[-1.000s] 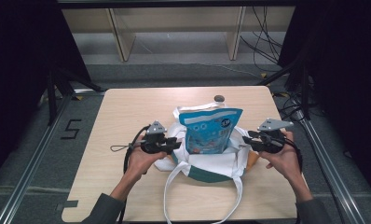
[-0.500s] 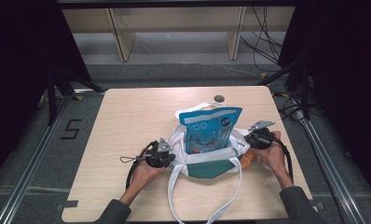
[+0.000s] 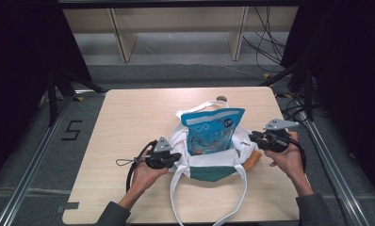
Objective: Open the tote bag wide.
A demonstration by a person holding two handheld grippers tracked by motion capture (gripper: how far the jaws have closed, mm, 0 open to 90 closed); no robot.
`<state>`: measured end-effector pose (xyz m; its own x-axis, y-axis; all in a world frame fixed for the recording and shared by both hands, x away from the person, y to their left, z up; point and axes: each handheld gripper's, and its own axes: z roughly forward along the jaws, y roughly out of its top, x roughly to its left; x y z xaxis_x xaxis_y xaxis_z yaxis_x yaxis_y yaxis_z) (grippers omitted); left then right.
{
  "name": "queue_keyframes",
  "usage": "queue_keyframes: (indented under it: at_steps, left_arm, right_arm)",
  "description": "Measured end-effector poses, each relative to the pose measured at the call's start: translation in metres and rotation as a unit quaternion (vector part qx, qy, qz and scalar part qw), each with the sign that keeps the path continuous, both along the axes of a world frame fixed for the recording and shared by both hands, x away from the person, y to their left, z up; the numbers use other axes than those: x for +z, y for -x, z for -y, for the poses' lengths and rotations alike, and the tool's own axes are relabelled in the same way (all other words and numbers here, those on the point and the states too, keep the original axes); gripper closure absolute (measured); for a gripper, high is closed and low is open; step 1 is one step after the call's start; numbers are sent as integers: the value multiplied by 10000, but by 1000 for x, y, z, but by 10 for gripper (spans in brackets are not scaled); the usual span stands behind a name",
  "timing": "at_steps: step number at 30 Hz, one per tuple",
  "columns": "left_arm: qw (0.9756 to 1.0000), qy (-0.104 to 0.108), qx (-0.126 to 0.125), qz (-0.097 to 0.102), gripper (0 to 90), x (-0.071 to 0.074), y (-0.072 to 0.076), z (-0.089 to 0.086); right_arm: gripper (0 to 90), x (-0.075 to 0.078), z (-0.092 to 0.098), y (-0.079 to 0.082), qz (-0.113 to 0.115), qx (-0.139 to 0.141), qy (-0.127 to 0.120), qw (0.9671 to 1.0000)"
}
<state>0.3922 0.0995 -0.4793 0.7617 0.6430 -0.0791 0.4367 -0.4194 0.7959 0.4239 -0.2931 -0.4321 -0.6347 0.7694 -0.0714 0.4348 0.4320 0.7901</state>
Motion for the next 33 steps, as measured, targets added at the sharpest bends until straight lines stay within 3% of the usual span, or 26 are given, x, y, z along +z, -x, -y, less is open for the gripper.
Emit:
queue_keyframes:
  at_steps: [1, 2, 3, 4, 5, 6, 8, 11, 16, 17, 18, 19, 22, 23, 24, 25, 27, 28, 30, 31, 32, 33]
  left_arm:
    - [10000, 33, -65, -33, 886, -2, 3, 2]
    - [9998, -109, -138, -9, 885, -3, 4, 2]
    - [9995, -246, -182, -14, 885, -7, 6, 4]
    - [9996, -234, -128, -52, 884, -9, 7, 5]
    - [9994, -290, -151, -76, 882, -14, 6, 6]
    - [9994, -312, -122, -130, 881, -18, 6, 6]
    - [9988, -472, -87, -98, 882, -24, 4, 8]
    - [9967, -788, -146, 135, 884, -27, 6, 14]
    - [9972, -737, -79, 92, 878, -30, 2, 13]
    - [9971, -749, -64, 123, 878, -30, 1, 14]
    - [9972, -748, 2, 84, 879, -30, 1, 14]
    - [9966, -799, -44, 170, 879, -30, -2, 14]
    - [9968, -779, 72, 174, 881, -31, -8, 14]
    - [9967, -785, 133, 180, 882, -32, -13, 12]
    - [9967, -779, 161, 174, 882, -32, -15, 12]
    - [9967, -771, 187, 178, 881, -32, -17, 11]
    - [9968, -737, 253, 163, 881, -33, -21, 9]
    - [9964, -778, 235, 237, 881, -33, -23, 8]
    - [9965, -765, 253, 207, 878, -33, -25, 8]
    - [9963, -781, 299, 200, 877, -33, -29, 6]
    - [9960, -808, 330, 196, 878, -33, -31, 5]
    - [9962, -789, 333, 180, 877, -33, -34, 4]
  right_arm:
    - [787, 0, -2, 4, -150, 74, -56, 9998]
    - [811, -2, -5, 10, -236, 228, -40, 9995]
    - [829, -4, -9, 14, -246, 338, 20, 9991]
    - [851, -8, -12, 18, -296, 493, 199, 9981]
    - [860, -10, -14, 20, -378, 503, 232, 9977]
    - [872, -16, -18, 23, -546, 487, 469, 9962]
    - [880, -29, -20, 21, -588, 455, 725, 9946]
    - [884, -44, -20, 17, -793, 464, 681, 9934]
    - [894, -55, -23, 14, -940, 411, 595, 9929]
    - [894, -56, -22, 11, -851, 461, 641, 9932]
    - [895, -55, -22, 10, -941, 432, 680, 9923]
    - [896, -59, -23, 8, -752, 403, 590, 9946]
    - [897, -58, -25, 1, -827, 337, 662, 9938]
    - [897, -60, -27, -1, -742, 300, 590, 9950]
    - [897, -61, -29, -5, -802, 206, 535, 9951]
    - [897, -60, -28, -10, -685, 309, 670, 9949]
    - [897, -61, -31, -14, -676, 275, 604, 9955]
    - [897, -59, -32, -16, -826, 263, 643, 9942]
    - [897, -60, -33, -19, -818, 223, 594, 9946]
    - [897, -62, -37, -22, -918, 94, 445, 9947]
    - [897, -60, -35, -27, -918, 197, 559, 9940]
    - [897, -61, -37, -30, -897, 149, 497, 9946]
